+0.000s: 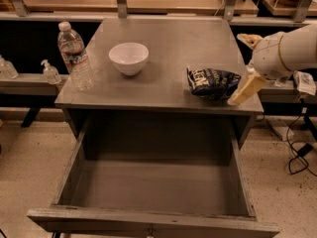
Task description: Pick blue chip bag from top drawer and place on counter
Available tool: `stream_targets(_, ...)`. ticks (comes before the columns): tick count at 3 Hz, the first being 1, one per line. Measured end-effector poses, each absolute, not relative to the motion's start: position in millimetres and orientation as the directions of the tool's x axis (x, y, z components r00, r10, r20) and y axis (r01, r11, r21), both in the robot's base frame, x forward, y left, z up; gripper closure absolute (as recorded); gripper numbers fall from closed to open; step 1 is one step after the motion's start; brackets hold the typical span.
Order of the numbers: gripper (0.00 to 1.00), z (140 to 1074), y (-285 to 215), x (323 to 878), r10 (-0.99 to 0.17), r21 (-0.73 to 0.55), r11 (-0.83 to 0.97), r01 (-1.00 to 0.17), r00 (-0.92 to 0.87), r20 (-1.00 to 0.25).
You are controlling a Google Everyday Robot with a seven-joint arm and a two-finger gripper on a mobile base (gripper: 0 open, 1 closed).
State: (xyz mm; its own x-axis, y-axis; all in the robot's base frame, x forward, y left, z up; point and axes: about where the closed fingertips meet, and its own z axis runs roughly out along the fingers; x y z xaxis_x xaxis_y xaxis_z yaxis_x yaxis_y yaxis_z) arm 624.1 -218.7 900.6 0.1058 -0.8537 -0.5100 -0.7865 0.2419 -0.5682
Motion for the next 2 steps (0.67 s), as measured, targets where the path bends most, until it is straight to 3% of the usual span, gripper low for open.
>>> stream_targets(2, 0.00, 929.3, -225.0, 612.1, -0.834, -0.595, 0.227, -0.771, 0.161, -0.527)
